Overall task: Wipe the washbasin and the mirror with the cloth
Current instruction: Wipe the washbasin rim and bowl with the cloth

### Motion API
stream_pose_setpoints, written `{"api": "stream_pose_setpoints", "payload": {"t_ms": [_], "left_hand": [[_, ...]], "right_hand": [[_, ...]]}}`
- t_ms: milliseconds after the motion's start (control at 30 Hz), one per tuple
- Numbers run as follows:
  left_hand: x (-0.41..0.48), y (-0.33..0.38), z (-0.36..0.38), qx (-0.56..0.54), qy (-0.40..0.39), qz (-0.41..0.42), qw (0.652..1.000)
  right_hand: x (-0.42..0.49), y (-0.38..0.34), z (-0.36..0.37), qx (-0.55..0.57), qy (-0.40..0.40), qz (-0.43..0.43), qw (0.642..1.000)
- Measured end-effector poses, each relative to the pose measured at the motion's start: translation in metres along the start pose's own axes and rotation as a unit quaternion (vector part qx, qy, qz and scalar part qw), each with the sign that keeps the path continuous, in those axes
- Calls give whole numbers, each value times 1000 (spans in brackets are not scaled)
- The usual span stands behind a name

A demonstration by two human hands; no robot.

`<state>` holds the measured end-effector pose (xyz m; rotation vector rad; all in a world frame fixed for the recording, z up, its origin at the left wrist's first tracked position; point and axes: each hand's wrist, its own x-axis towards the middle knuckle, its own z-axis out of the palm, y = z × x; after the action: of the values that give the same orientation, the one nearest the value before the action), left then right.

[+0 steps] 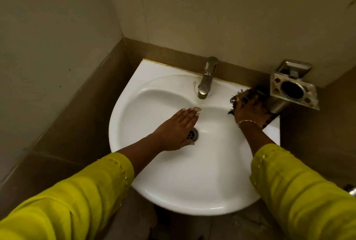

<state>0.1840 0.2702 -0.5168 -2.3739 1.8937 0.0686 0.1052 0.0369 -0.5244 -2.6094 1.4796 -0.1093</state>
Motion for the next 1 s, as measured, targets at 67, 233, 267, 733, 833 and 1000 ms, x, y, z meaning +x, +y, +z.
{"api": "stream_pose_setpoints", "payload": {"t_ms": [67, 233, 267, 733, 833, 1000], "left_hand": [[-4, -10, 1, -13, 7, -4, 1000], [-18, -29, 9, -5, -5, -13, 1000], [-20, -33, 11, -5, 1, -14, 1000], [-66, -54, 23, -43, 26, -98, 994], [-80, -62, 19, -66, 63, -132, 987], [-98, -70, 16, -88, 94, -183, 975]], "right_hand": [[1, -16, 3, 20, -10, 3, 1000], [-1, -50, 17, 31, 42, -75, 996], [-3, -56, 19, 32, 42, -97, 994], [-66, -80, 63, 9, 132, -239, 962], [-71, -84, 74, -4, 149, -303, 941], [-66, -112, 69, -75, 139, -399, 903]]}}
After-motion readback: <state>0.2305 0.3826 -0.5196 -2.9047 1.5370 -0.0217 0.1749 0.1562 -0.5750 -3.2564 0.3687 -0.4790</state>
